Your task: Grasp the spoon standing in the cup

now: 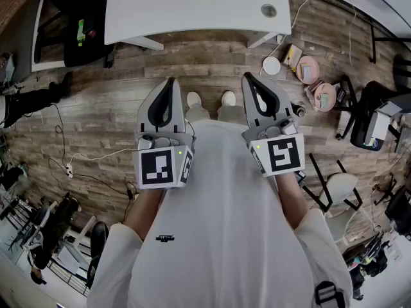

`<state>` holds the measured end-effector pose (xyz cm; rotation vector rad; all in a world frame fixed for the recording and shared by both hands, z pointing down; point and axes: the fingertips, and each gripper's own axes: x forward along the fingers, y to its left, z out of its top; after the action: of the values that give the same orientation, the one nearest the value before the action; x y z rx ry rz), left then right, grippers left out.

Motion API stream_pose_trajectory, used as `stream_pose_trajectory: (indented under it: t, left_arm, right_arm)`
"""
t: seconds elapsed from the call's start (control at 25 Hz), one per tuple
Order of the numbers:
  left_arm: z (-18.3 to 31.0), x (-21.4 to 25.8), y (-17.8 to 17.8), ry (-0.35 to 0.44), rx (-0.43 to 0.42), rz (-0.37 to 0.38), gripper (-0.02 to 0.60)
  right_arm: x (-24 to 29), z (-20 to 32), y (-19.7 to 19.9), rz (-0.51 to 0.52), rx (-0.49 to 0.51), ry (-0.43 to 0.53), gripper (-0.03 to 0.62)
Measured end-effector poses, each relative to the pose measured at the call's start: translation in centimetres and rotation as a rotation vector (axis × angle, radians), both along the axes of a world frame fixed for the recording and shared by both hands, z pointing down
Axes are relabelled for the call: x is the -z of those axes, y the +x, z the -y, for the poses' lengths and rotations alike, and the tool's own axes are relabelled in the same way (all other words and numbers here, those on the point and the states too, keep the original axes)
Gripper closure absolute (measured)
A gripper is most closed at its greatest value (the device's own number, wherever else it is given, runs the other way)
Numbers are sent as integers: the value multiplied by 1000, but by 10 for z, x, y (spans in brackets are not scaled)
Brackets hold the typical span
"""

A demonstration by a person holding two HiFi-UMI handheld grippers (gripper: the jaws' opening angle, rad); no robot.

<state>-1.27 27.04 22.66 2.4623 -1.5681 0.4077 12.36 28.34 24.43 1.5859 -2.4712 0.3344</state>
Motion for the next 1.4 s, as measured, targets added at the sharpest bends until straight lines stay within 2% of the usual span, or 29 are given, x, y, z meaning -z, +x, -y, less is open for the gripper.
stream_pose_trajectory:
  t: [0.28, 0.44, 0.6, 0.84, 1.0, 1.2, 1.4]
  left_arm:
    - [-13, 4, 8, -5, 1, 3, 581]
    - [-13, 6, 12, -6, 6, 7, 581]
    - [-17, 1, 16, -23, 24, 14, 581]
    - [-14, -12, 28, -46, 56, 10, 581]
    - [-8, -14, 24, -58, 54, 5, 581]
    - [23, -26, 9, -84, 71, -19, 581]
    - [82, -42, -12, -140, 78, -40, 581]
  right_arm:
    - [3, -12, 3, -1, 25, -2, 600]
    - [-4, -10, 9, 33, 32, -43, 599]
    - [-2, -11, 15, 42, 60, -18, 599]
    - [-11, -5, 40, 27, 47, 2, 599]
    - [-12, 1, 34, 28, 54, -3, 599]
    - [-18, 32, 13, 2, 73, -8, 599]
    - [-21, 86, -20, -27, 115, -22, 599]
